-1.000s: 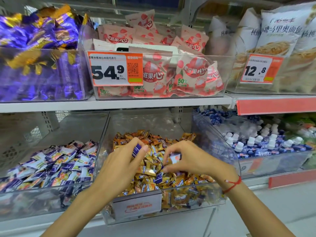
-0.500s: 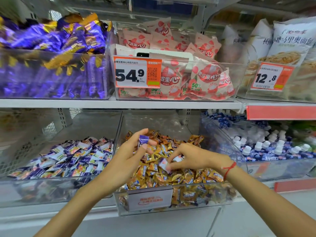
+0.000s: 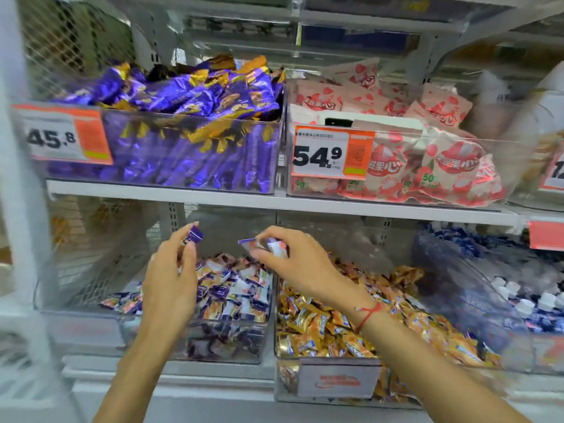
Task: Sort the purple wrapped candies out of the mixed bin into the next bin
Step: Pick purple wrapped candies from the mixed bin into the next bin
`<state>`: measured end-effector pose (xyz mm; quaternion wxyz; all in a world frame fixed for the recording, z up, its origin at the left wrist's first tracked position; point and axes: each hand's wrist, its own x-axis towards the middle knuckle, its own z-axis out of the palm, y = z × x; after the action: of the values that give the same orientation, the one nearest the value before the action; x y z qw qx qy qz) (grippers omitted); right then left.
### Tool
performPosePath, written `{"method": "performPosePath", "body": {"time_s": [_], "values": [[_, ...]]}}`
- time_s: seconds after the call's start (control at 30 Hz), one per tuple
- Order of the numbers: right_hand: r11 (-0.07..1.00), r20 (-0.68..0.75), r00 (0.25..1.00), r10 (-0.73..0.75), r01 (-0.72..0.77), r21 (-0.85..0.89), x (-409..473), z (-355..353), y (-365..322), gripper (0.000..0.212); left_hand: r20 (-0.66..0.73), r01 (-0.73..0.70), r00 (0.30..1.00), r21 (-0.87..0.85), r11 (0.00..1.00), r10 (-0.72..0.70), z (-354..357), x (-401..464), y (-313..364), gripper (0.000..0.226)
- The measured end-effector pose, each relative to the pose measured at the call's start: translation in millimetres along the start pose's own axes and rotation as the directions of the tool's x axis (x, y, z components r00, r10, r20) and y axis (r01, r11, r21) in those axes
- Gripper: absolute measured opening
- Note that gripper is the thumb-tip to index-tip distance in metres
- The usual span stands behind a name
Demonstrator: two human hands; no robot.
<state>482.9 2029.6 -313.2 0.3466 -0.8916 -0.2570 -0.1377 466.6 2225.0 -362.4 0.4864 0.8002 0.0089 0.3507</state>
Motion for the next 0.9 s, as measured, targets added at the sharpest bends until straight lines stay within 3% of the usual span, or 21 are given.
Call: {"method": "performPosePath", "body": {"time_s": [0.1, 0.17, 0.23, 0.3, 0.37, 0.53, 0.6, 0.67, 0.77, 0.83, 0.9], "values": [[0.947, 0.005, 0.997, -0.076, 0.074, -0.312, 32, 38, -13, 0.028, 0.031, 0.017, 0.999, -0.004, 1.000, -0.017, -4, 8, -12, 0.035], [0.914, 0.116, 0.992, -0.038, 0.082, -0.398, 46, 53, -10, 0.036, 0.127, 0.018, 0.992, -0.014, 1.000, -0.017, -3, 8, -13, 0.037], [0.937, 0.315, 0.947, 0.066, 0.050, -0.346, 52, 55, -3, 0.051, 0.259, 0.039, 0.965, 0.028, 0.999, -0.045, 0, 6, -16, 0.043], [0.941, 0.380, 0.920, 0.095, 0.041, -0.335, 50, 49, 5, 0.055, 0.369, 0.060, 0.921, 0.172, 0.983, -0.120, 4, 5, -22, 0.050], [0.952, 0.303, 0.952, 0.040, 0.055, -0.300, 40, 34, 14, 0.048, 0.414, 0.017, 0.900, 0.284, 0.959, -0.138, 9, 4, -26, 0.049], [0.997, 0.073, 0.997, -0.009, 0.015, -0.077, -20, -3, 34, 0.026, 0.489, -0.179, 0.872, 0.287, 0.941, 0.016, 22, -10, -12, 0.042], [0.998, 0.004, 1.000, -0.007, 0.008, -0.064, -43, -9, 41, 0.018, 0.530, -0.221, 0.848, 0.319, 0.921, 0.020, 27, -17, -8, 0.044], [0.993, 0.139, 0.990, 0.037, -0.022, -0.113, -54, -10, 47, 0.018, 0.561, -0.281, 0.828, 0.400, 0.873, 0.009, 30, -22, -9, 0.044], [0.944, 0.420, 0.900, 0.115, 0.032, -0.328, -53, 1, 51, 0.042, 0.579, -0.332, 0.815, 0.465, 0.821, 0.002, 30, -24, -14, 0.042], [0.922, 0.419, 0.903, 0.094, 0.079, -0.378, -50, 7, 53, 0.039, 0.564, -0.318, 0.825, 0.453, 0.833, 0.009, 28, -25, -17, 0.039], [0.957, 0.361, 0.930, 0.067, 0.042, -0.286, -48, 5, 59, 0.030, 0.519, -0.314, 0.854, 0.445, 0.839, 0.045, 25, -25, -21, 0.034]]}}
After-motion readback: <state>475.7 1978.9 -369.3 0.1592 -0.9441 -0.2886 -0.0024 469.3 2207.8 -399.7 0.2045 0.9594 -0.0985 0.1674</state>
